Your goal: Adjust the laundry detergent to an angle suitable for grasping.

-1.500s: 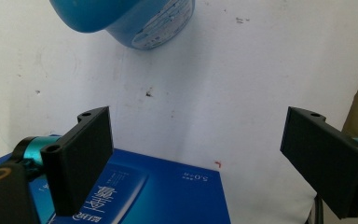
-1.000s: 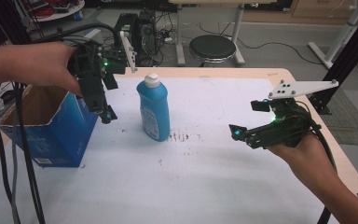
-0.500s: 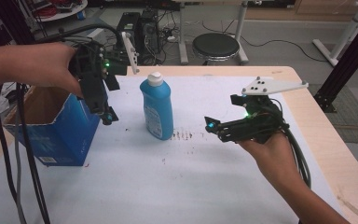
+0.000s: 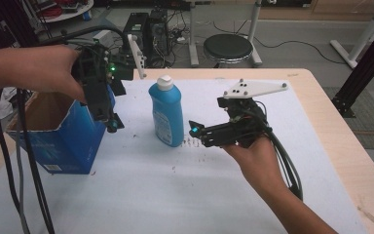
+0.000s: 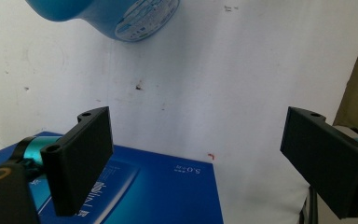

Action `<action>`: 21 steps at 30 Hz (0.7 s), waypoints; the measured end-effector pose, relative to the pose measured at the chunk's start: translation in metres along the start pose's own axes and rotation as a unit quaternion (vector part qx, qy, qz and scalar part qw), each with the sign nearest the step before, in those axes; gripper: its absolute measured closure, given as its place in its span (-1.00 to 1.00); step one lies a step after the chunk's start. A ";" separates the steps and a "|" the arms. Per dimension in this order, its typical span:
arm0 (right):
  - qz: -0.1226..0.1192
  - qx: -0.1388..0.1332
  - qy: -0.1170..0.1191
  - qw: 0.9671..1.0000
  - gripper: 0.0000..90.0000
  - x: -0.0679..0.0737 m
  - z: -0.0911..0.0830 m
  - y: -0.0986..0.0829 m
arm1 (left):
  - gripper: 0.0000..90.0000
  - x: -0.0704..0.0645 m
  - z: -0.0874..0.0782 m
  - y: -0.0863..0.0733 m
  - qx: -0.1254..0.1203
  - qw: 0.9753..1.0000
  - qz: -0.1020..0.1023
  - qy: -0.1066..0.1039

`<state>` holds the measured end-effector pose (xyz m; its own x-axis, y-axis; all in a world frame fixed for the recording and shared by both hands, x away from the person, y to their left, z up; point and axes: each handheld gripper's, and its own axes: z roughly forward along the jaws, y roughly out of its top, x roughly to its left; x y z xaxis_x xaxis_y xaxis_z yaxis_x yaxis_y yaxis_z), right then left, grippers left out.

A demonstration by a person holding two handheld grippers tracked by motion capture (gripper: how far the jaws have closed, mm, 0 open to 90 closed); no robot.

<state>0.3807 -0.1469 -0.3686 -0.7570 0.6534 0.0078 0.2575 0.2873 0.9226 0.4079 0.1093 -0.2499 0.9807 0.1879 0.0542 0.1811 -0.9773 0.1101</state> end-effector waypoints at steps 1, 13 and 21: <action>-0.001 0.000 0.001 1.000 -0.93 0.001 0.003 0.000 | -0.79 0.000 0.000 0.000 0.000 1.000 0.000 0.000; 0.009 0.003 0.005 1.000 -0.93 0.012 0.033 0.005 | -0.79 -0.001 0.001 0.000 0.003 1.000 0.004 -0.001; 0.020 -0.003 0.014 1.000 -0.93 0.018 0.054 0.008 | -0.79 -0.002 0.001 -0.001 0.005 1.000 0.005 -0.002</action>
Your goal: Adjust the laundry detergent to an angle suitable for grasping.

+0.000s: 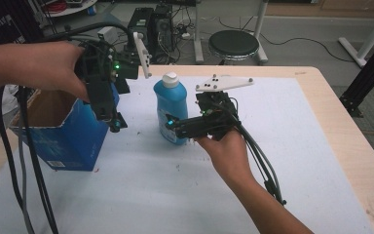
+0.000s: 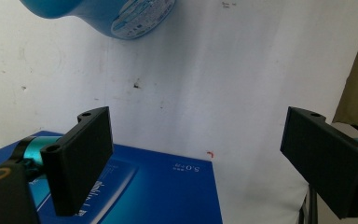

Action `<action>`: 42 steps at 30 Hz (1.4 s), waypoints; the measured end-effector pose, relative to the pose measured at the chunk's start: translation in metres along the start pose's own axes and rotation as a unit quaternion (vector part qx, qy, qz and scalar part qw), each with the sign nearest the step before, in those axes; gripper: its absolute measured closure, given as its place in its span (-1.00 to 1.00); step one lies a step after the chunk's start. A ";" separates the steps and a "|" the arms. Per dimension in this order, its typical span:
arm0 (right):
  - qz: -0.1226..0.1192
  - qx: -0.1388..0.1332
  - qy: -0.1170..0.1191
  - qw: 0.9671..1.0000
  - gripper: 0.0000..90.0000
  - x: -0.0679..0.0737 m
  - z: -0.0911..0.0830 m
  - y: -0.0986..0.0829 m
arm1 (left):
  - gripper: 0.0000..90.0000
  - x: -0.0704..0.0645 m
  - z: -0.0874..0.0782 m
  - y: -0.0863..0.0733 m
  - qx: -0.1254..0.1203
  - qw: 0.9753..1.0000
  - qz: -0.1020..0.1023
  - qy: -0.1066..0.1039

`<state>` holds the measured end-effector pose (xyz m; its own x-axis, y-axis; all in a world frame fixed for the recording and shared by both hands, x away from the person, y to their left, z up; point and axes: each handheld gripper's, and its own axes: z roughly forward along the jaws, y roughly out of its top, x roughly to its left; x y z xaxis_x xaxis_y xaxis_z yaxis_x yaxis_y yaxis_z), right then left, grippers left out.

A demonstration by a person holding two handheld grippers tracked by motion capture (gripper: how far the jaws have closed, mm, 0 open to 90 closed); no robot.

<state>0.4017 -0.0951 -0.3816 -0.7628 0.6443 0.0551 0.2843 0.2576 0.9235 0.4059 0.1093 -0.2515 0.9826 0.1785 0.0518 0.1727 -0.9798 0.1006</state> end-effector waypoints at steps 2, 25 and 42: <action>0.002 -0.002 0.001 1.000 -0.93 0.001 0.003 0.001 | -0.79 0.000 0.001 0.000 0.000 1.000 -0.001 0.000; -0.008 0.006 -0.024 1.000 -0.80 0.009 0.025 0.012 | -0.79 0.002 0.003 -0.007 -0.004 1.000 -0.006 -0.004; 0.007 0.018 -0.019 1.000 -0.46 0.008 0.027 0.013 | -0.79 0.001 0.004 -0.010 -0.005 1.000 -0.007 -0.004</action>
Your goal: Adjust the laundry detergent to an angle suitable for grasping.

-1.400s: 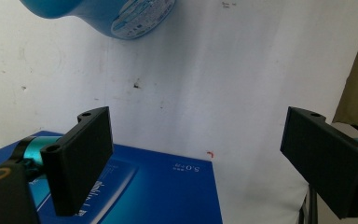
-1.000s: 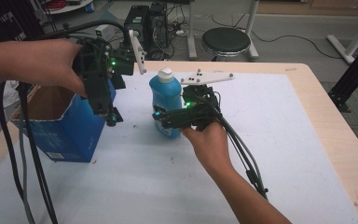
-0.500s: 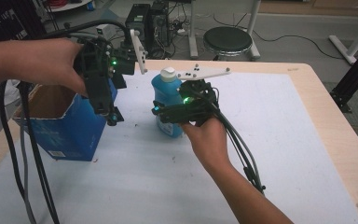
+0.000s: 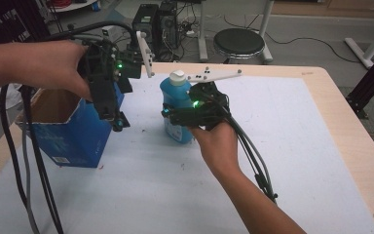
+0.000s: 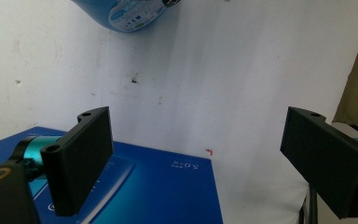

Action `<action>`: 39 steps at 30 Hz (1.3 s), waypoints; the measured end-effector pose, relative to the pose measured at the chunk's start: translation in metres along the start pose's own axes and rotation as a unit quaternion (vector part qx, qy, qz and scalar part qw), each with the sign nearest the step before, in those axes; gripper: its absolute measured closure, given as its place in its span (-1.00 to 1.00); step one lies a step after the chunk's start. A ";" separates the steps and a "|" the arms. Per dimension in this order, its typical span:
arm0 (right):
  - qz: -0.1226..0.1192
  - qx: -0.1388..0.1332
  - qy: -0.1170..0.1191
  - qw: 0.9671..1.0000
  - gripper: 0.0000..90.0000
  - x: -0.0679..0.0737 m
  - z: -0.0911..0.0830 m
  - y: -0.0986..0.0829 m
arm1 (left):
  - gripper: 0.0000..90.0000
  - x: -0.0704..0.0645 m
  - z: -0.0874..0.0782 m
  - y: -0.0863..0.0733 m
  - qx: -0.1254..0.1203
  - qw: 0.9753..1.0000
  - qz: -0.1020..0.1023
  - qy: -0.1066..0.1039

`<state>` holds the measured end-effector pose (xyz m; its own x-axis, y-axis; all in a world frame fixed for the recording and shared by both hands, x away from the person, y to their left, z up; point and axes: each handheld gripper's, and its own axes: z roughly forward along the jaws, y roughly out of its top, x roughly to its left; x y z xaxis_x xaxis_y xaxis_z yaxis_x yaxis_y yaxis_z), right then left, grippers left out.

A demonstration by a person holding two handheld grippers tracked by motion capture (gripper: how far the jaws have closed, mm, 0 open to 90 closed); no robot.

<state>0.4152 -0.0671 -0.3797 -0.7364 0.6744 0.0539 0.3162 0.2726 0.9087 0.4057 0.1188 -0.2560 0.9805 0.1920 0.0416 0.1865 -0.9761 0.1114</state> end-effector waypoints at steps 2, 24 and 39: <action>0.002 0.000 0.000 1.000 -0.46 0.001 0.000 0.000 | -0.79 0.000 0.000 0.000 0.000 1.000 0.000 0.000; -0.013 0.002 -0.003 1.000 -0.07 0.002 0.003 0.003 | -0.79 0.001 0.003 -0.003 0.001 1.000 0.000 -0.004; -0.019 0.010 0.005 1.000 0.00 -0.001 -0.004 0.007 | -0.79 0.001 0.002 -0.005 -0.005 1.000 -0.004 -0.001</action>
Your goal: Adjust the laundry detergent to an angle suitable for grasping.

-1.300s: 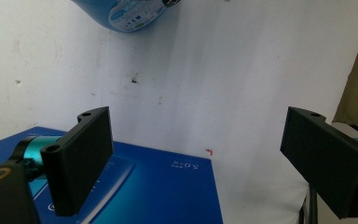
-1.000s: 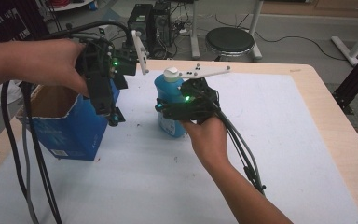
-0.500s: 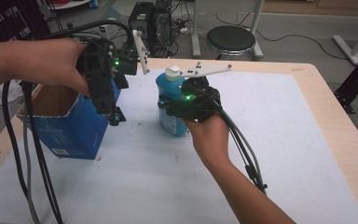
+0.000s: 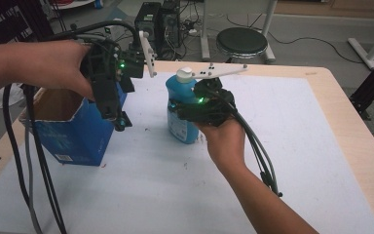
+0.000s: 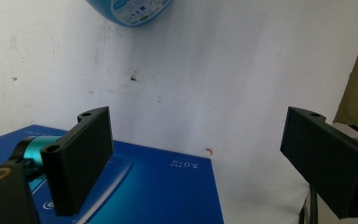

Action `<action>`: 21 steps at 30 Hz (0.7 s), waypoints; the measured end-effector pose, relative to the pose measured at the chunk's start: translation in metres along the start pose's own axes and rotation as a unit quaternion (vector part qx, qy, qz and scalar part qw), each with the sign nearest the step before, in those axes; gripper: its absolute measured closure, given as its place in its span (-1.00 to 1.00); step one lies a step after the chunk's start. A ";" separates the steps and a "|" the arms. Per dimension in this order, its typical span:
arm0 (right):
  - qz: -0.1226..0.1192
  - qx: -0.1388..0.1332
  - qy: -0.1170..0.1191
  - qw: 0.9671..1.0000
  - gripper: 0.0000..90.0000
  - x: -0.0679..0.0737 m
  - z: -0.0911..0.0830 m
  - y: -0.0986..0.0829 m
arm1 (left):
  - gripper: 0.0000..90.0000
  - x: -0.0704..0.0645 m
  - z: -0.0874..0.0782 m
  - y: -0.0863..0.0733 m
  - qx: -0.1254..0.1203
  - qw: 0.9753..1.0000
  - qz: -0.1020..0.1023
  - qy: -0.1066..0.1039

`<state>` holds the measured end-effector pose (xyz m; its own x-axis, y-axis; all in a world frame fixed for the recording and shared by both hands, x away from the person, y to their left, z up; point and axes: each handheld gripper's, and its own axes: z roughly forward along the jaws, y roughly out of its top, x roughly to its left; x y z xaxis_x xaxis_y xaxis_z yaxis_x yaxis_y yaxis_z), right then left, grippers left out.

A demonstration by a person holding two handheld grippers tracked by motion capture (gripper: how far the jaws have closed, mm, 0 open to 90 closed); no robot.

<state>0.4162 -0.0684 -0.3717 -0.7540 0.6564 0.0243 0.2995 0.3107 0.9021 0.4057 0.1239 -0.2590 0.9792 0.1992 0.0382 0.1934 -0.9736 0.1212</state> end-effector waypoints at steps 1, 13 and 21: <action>-0.003 0.002 0.003 1.000 0.00 0.001 -0.002 0.001 | -0.79 0.000 0.000 0.000 0.000 1.000 -0.001 0.000; -0.046 0.025 0.060 0.997 -0.01 -0.007 -0.034 0.009 | -0.79 -0.002 -0.001 0.002 -0.003 1.000 0.003 0.003; -0.072 0.017 0.123 0.990 -0.01 -0.019 -0.058 0.006 | -0.79 -0.004 -0.001 0.004 -0.002 1.000 0.006 0.003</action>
<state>0.3991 -0.1188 -0.3416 -0.9090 0.4167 0.0042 0.1942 0.4146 0.8890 0.4025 0.1194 -0.2581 0.9809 0.1891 0.0465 0.1821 -0.9753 0.1253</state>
